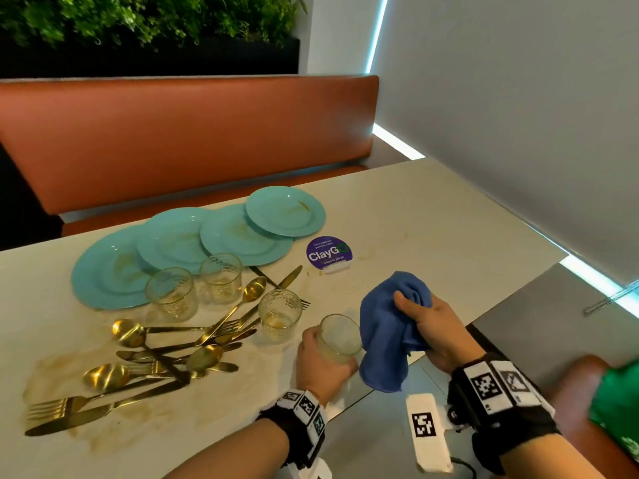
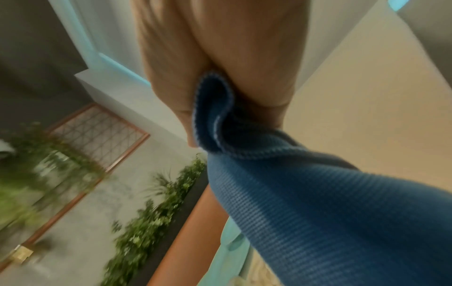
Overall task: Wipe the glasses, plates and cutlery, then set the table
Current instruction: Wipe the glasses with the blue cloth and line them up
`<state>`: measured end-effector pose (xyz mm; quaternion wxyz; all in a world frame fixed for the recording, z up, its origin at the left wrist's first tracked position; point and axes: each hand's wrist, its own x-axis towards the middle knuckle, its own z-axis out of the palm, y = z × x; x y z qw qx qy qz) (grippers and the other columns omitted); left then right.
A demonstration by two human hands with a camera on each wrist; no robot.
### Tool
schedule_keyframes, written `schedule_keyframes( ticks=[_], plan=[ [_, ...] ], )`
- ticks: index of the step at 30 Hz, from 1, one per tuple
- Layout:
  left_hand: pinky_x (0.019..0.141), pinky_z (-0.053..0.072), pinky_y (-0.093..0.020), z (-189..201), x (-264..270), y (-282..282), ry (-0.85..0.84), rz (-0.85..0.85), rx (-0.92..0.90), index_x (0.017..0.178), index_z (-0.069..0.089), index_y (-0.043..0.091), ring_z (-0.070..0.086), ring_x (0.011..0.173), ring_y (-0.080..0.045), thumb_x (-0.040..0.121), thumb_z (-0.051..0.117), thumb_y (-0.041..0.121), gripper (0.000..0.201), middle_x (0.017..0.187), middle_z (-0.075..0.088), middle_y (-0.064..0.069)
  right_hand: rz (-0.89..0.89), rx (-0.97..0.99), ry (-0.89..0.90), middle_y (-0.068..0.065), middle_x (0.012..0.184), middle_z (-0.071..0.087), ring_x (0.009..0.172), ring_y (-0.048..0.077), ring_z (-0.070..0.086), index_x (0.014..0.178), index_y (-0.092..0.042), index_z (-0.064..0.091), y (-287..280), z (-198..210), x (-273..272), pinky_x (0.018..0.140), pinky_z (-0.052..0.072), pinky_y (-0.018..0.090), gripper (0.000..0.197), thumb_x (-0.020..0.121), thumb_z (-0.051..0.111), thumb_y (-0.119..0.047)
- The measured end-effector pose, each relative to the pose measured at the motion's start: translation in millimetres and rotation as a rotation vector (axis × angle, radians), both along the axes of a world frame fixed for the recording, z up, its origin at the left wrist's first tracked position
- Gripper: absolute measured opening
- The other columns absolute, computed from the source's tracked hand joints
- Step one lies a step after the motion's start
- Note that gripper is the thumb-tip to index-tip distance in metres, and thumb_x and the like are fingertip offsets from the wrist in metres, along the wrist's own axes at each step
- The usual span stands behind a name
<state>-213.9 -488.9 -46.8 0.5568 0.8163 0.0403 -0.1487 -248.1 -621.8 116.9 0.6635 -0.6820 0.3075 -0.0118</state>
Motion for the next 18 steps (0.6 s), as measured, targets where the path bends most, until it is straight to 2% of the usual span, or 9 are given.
schedule_keyframes(
  ticks=[3,5,7,9,11,13,15,16,18],
  plan=[
    [0.080,0.047,-0.018,28.3,-4.2,6.5,-0.060,-0.194,-0.153,0.107,0.037,0.032,0.057,0.100,-0.015,0.050,0.091,0.020,0.080,0.108,0.054,0.008,0.176,-0.274,0.040,0.009,0.096,0.063,0.079,0.017,0.057,0.104,-0.019,0.055,17.6,7.3,0.0,0.068,0.049,0.026,0.015,0.091,0.056,-0.028],
    [0.081,0.048,-0.018,55.0,0.6,15.9,-0.170,-0.340,-0.190,0.105,0.038,0.037,0.060,0.098,-0.010,0.049,0.089,0.021,0.078,0.108,0.058,0.012,0.503,-0.622,0.098,0.003,0.085,0.059,0.071,0.014,0.052,0.093,-0.020,0.054,32.3,14.9,-4.2,0.064,0.040,0.019,0.015,0.090,0.058,-0.034],
    [0.085,0.049,-0.020,82.3,10.1,29.4,-0.291,-0.472,-0.233,0.110,0.046,0.033,0.063,0.099,-0.005,0.049,0.083,0.028,0.072,0.105,0.065,0.013,0.860,-0.922,0.115,0.000,0.075,0.053,0.064,0.013,0.045,0.088,-0.014,0.053,45.7,30.0,-8.1,0.058,0.034,0.017,0.029,0.087,0.059,-0.042],
    [0.091,0.048,-0.021,108.2,21.2,46.2,-0.459,-0.642,-0.115,0.113,0.054,0.027,0.062,0.101,-0.005,0.051,0.077,0.040,0.067,0.106,0.066,0.011,1.165,-1.042,0.174,-0.003,0.079,0.057,0.069,0.012,0.049,0.090,-0.012,0.057,59.5,50.1,-9.7,0.062,0.035,0.014,0.039,0.083,0.060,-0.051],
    [0.086,0.046,-0.023,128.5,32.0,65.5,-0.636,-0.819,0.103,0.109,0.056,0.022,0.056,0.094,-0.009,0.053,0.078,0.040,0.063,0.099,0.062,0.008,1.374,-1.155,0.261,0.001,0.103,0.061,0.094,0.017,0.054,0.103,-0.009,0.063,75.1,59.6,-9.2,0.076,0.034,0.016,0.039,0.084,0.061,-0.043],
    [0.080,0.046,-0.027,144.2,43.5,85.9,-0.753,-0.899,0.261,0.107,0.054,0.022,0.048,0.090,-0.010,0.053,0.080,0.035,0.062,0.095,0.056,0.007,1.438,-1.288,0.281,0.008,0.108,0.057,0.103,0.024,0.051,0.109,-0.005,0.063,95.5,59.8,-1.8,0.083,0.035,0.024,0.027,0.089,0.056,-0.023],
    [0.079,0.049,-0.031,155.5,54.2,108.4,-0.836,-0.873,0.301,0.113,0.053,0.021,0.050,0.093,-0.014,0.050,0.081,0.035,0.070,0.099,0.058,0.002,1.437,-1.325,0.276,0.010,0.098,0.059,0.094,0.025,0.053,0.108,-0.002,0.061,114.9,60.5,13.8,0.088,0.039,0.032,0.023,0.090,0.050,-0.012],
    [0.079,0.051,-0.032,158.0,60.1,120.2,-0.890,-0.830,0.303,0.117,0.053,0.020,0.053,0.094,-0.018,0.048,0.082,0.036,0.076,0.101,0.060,0.000,1.402,-1.240,0.276,0.003,0.082,0.060,0.078,0.018,0.055,0.097,-0.001,0.062,124.2,62.3,23.9,0.080,0.042,0.031,0.016,0.088,0.052,-0.010],
    [0.077,0.052,-0.032,165.2,71.5,145.9,-0.996,-0.739,0.349,0.120,0.051,0.018,0.057,0.091,-0.022,0.046,0.085,0.039,0.084,0.101,0.061,-0.003,1.199,-0.834,0.183,-0.011,0.052,0.053,0.052,0.006,0.051,0.070,-0.003,0.058,142.5,70.1,43.1,0.059,0.041,0.019,0.008,0.077,0.063,-0.003]
  ],
)
